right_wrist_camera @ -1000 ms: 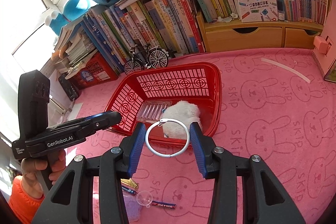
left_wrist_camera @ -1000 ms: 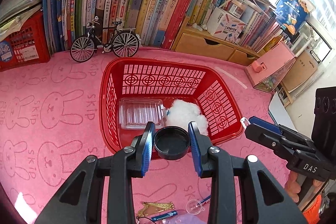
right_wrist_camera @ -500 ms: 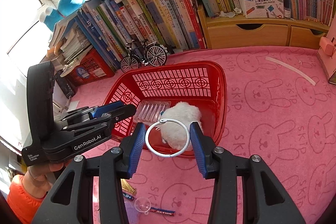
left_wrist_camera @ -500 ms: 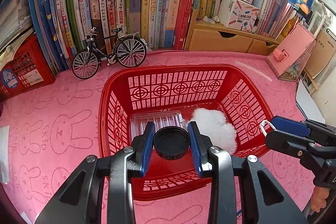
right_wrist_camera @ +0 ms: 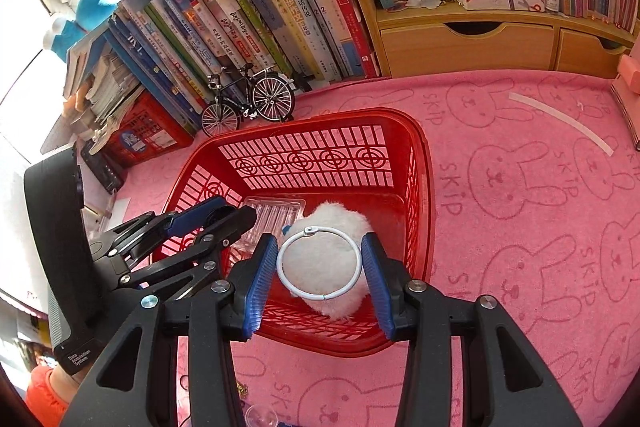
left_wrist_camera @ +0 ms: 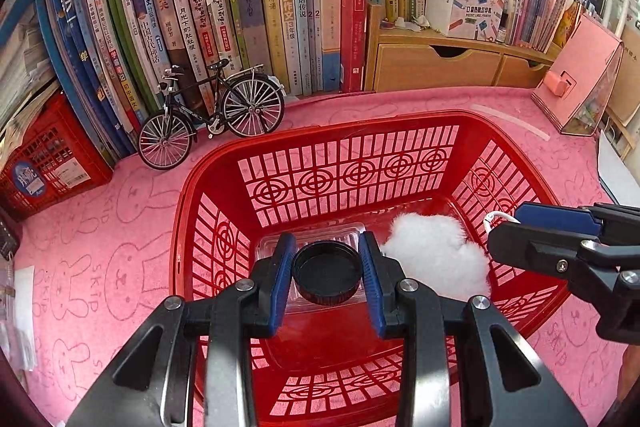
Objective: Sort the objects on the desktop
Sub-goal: 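Hold the lid over the basket with the left gripper while the right gripper holds the ring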
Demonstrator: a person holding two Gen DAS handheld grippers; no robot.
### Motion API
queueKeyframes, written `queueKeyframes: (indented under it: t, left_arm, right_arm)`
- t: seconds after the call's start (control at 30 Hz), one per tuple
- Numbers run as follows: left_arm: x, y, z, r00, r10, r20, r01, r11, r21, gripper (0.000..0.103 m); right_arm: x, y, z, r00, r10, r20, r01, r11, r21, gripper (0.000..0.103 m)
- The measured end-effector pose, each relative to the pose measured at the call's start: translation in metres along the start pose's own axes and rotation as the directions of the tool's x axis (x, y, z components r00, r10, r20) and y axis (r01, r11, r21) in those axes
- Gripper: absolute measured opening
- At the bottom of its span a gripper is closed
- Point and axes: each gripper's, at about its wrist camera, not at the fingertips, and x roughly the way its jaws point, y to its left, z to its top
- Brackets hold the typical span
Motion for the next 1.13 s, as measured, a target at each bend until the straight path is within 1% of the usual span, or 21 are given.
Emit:
queueKeyframes:
  t: [0.13,0.27,0.83,1.13]
  left_arm:
    - [0.003,-0.002,0.001,1.000,0.009,0.005,-0.009,1.000,0.007,0.031]
    - [0.007,-0.005,0.000,0.999,0.033,0.013,-0.034,0.999,0.023,0.031]
    - [0.018,-0.009,-0.001,0.999,0.042,0.018,-0.042,0.999,0.003,0.033]
    - [0.018,-0.009,-0.001,0.999,0.043,0.028,-0.043,0.999,0.002,0.033]
  right_arm:
    - [0.007,0.000,0.004,1.000,-0.014,-0.004,0.014,1.000,0.003,0.044]
    - [0.009,0.001,0.008,1.000,-0.028,-0.009,0.028,1.000,-0.008,0.044]
    - [0.026,0.006,0.021,0.997,-0.069,-0.029,0.068,0.997,-0.039,0.044]
    - [0.029,0.008,0.022,0.997,-0.083,-0.001,0.083,0.995,-0.048,0.044]
